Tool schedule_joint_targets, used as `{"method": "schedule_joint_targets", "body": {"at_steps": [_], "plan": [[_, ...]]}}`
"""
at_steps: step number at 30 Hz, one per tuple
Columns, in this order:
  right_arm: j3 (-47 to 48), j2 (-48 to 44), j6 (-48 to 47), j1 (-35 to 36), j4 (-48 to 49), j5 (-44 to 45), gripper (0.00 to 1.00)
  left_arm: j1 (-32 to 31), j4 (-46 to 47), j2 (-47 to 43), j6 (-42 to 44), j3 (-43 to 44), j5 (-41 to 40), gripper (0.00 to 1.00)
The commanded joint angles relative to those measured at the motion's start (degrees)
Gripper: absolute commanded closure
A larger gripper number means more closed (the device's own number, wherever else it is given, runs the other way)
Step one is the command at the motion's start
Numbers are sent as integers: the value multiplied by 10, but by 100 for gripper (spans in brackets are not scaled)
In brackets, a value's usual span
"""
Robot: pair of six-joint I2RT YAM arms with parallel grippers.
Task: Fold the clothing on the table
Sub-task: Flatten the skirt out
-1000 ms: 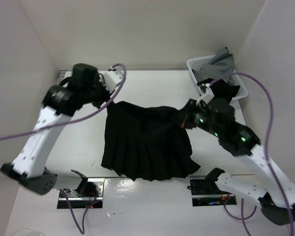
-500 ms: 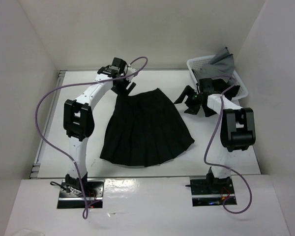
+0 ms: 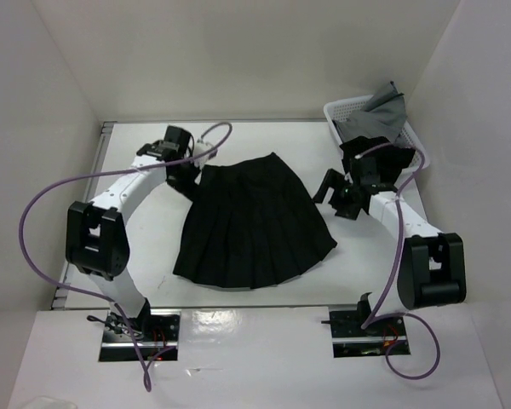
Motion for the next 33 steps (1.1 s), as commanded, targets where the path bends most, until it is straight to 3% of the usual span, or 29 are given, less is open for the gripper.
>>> {"method": "schedule_joint_targets", "body": {"at_steps": [1, 7, 11, 12, 14, 16, 19, 20, 21, 22, 25, 29, 33], "plan": [[-46, 3, -6, 10, -9, 3, 2, -1, 10, 12, 2, -91, 42, 6], [-101, -5, -6, 15, -4, 3, 2, -7, 50, 17, -10, -164, 48, 7], [-107, -45, 10, 40, -6, -2, 2, -1, 44, 17, 1, -186, 79, 33], [-107, -53, 17, 40, -15, 6, 2, -1, 44, 17, 1, -187, 86, 46], [-125, -58, 40, 40, -15, 6, 4, -1, 44, 17, 1, -194, 86, 60], [-140, -58, 52, 40, -15, 6, 21, 4, 52, 12, -4, -194, 62, 74], [-156, -71, 65, 40, -4, 6, 67, 20, 61, -4, -4, -187, 55, 72], [-163, -71, 71, 40, -4, 6, 67, 26, 61, -12, -4, -187, 55, 67], [-163, -81, 71, 40, -10, 1, 62, 26, 56, -19, 3, -179, 55, 46], [-163, -96, 77, 40, -16, 1, 38, 34, 48, -45, 10, -179, 55, 38], [-170, -146, 100, 48, -40, 31, 18, 35, 23, -107, 62, -185, 61, 20], [-193, -185, 140, 57, -35, 63, 14, 14, -79, -135, 108, -239, 111, 13], [-213, -165, 154, 57, -22, 63, 14, -1, -44, -140, 116, -324, 71, 12]]}}
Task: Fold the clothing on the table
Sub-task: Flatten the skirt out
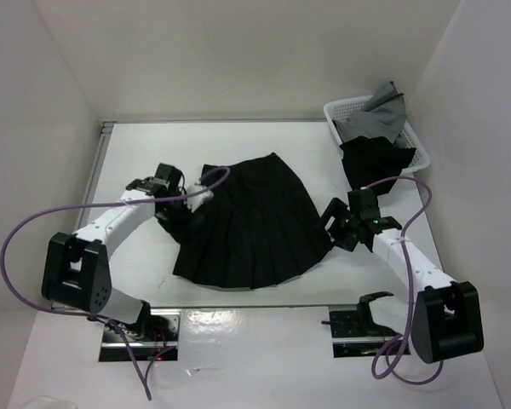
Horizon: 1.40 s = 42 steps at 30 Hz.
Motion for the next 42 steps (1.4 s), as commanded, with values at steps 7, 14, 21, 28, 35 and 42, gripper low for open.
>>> {"method": "schedule_joint_targets", "body": {"at_steps": [7, 14, 21, 28, 35, 42], "plan": [[-46, 54, 15, 10, 43, 8, 15, -27, 37, 24, 28, -78, 32, 12], [-51, 48, 10, 10, 49, -16, 83, -64, 31, 54, 55, -84, 67, 67], [-28, -77, 42, 21, -17, -30, 100, -64, 15, 38, 30, -55, 20, 100], [-56, -153, 72, 26, -54, -37, 30, -91, 75, -146, 90, -113, -185, 16], [-20, -174, 67, 36, -94, 6, 1, -240, 86, -278, 199, -113, -274, 6], [16, -160, 72, 36, -107, 23, 1, -463, 81, -147, 144, -55, -279, 0]]}}
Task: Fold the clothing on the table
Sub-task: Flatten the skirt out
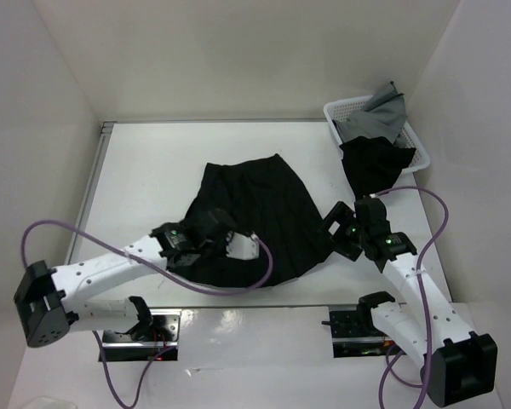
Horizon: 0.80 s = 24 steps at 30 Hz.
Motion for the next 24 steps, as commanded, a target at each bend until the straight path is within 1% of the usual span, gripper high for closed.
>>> {"method": "schedule_joint_targets", "body": {"at_steps": [1, 3, 4, 5, 6, 9, 11, 13, 14, 16, 19, 21, 24], "plan": [[29, 0, 3, 5, -9, 19, 1, -96, 0, 37, -5, 25, -24, 0], [34, 6, 8, 5, -4, 24, 1, -135, 13, 53, 1, 38, -5, 0], [34, 6, 8, 5, 3, 24, 1, -141, 13, 78, 1, 44, 12, 0], [34, 6, 14, 5, 3, 24, 1, -141, 13, 93, 1, 50, 38, 0], [28, 6, 14, 5, 10, 24, 1, -147, 13, 128, -7, 60, 49, 0], [21, 6, 14, 5, 10, 30, 1, -147, 18, 187, -38, 78, 80, 0], [16, 6, 14, 5, 10, 36, 1, -152, 18, 207, -55, 83, 103, 0], [11, 6, 14, 5, 15, 36, 1, -158, 18, 226, -62, 89, 110, 0], [11, 6, 14, 5, 15, 36, 1, -167, 25, 226, -62, 72, 120, 0], [5, 12, 14, 5, 27, 36, 1, -180, 37, 245, -76, 54, 120, 0], [5, 28, 14, 5, 41, 41, 1, -180, 62, 264, -82, 35, 126, 0], [10, 47, 14, 5, 41, 41, 1, -180, 77, 280, -82, 29, 101, 0], [20, 63, 8, 5, 47, 41, 1, -180, 96, 302, -77, 22, 85, 0]]}}
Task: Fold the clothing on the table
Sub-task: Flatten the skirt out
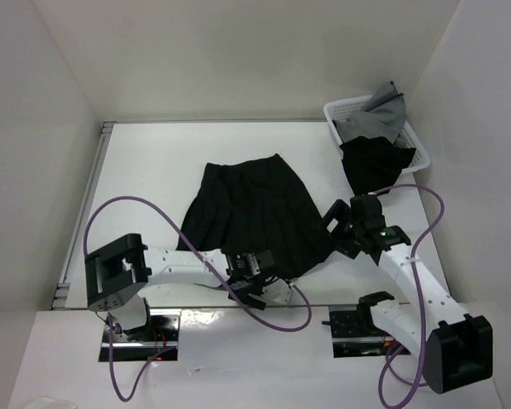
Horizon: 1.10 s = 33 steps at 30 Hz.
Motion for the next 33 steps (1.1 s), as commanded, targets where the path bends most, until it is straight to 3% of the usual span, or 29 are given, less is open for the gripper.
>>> {"method": "schedule_joint_targets", "body": {"at_steps": [1, 4, 8, 10, 12, 19, 22, 28, 29, 33], "plan": [[13, 13, -10, 5, 30, 11, 1, 2, 61, 28, -19, -22, -36, 0], [18, 18, -15, 5, 30, 11, 1, 9, 112, 46, -25, -34, -63, 7], [18, 7, -15, 5, 24, 16, 1, 23, 127, 26, -19, -34, -16, 32], [18, 7, -15, 5, 24, 16, 1, 23, 112, 33, -19, -34, -11, 59], [18, 12, -15, 5, 24, 22, 1, 23, 112, 40, -37, -34, -5, 100], [40, 52, -23, 11, -4, 72, 1, 63, -38, -62, -46, 39, 58, 100], [34, 81, -17, 11, 16, 81, 1, 89, -66, -111, -30, 57, 52, 100], [23, 157, -30, 11, 61, 88, 1, 89, -70, -104, -39, 50, 52, 97], [23, 169, -36, 11, 73, 88, 1, 89, -70, -95, -44, 50, 52, 67], [36, 228, -46, 11, 85, 83, 1, 89, -70, -107, -64, 30, 52, 21]]}}
